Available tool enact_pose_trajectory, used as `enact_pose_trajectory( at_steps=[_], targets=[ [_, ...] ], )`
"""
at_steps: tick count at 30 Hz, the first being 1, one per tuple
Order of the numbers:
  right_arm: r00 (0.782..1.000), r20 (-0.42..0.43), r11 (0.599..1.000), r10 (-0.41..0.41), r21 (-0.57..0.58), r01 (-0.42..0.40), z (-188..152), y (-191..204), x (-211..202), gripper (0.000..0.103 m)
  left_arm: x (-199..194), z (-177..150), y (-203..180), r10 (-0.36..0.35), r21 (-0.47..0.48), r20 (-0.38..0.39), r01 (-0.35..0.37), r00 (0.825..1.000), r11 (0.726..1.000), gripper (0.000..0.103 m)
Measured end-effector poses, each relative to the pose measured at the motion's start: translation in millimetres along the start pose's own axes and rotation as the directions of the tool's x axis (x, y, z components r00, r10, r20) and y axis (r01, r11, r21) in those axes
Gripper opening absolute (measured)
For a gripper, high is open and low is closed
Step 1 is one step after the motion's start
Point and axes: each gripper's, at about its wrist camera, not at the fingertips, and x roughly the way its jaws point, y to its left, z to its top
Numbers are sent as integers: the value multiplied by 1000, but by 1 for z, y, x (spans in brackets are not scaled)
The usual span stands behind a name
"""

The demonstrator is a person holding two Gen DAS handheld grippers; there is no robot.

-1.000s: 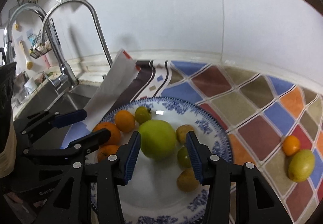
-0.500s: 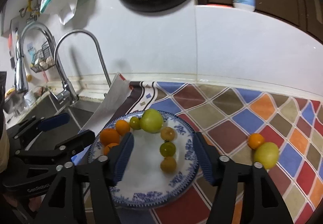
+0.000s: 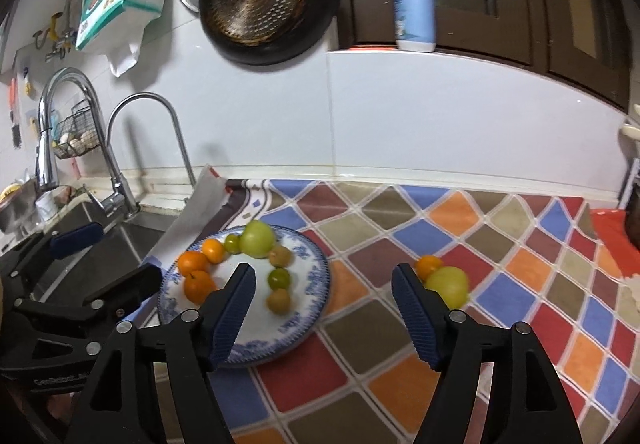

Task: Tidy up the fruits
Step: 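Move both open tools toward the last tangerine and large yellow-green fruit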

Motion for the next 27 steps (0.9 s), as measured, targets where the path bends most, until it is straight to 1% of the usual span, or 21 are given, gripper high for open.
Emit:
enact_pose_trajectory(
  at_steps=[8, 17, 24, 27],
  targets=[
    [999, 13, 999, -51, -4, 51, -4, -29, -23, 73, -7, 5, -31, 4, 1, 22, -4, 1000, 1000, 96],
    [998, 27, 997, -64, -35, 65, -4, -60, -40, 73, -13, 11, -60, 31, -10, 46, -30, 998, 999, 98],
    [998, 22, 997, -56, -56, 57, -3, -78, -38, 73, -5, 13, -78, 60, 4, 47, -61, 997, 998, 98],
    [999, 10, 996, -50, -68, 51, -4, -83, -30, 73, 4, 14, -82, 57, 18, 46, -58, 997, 998, 98]
  ],
)
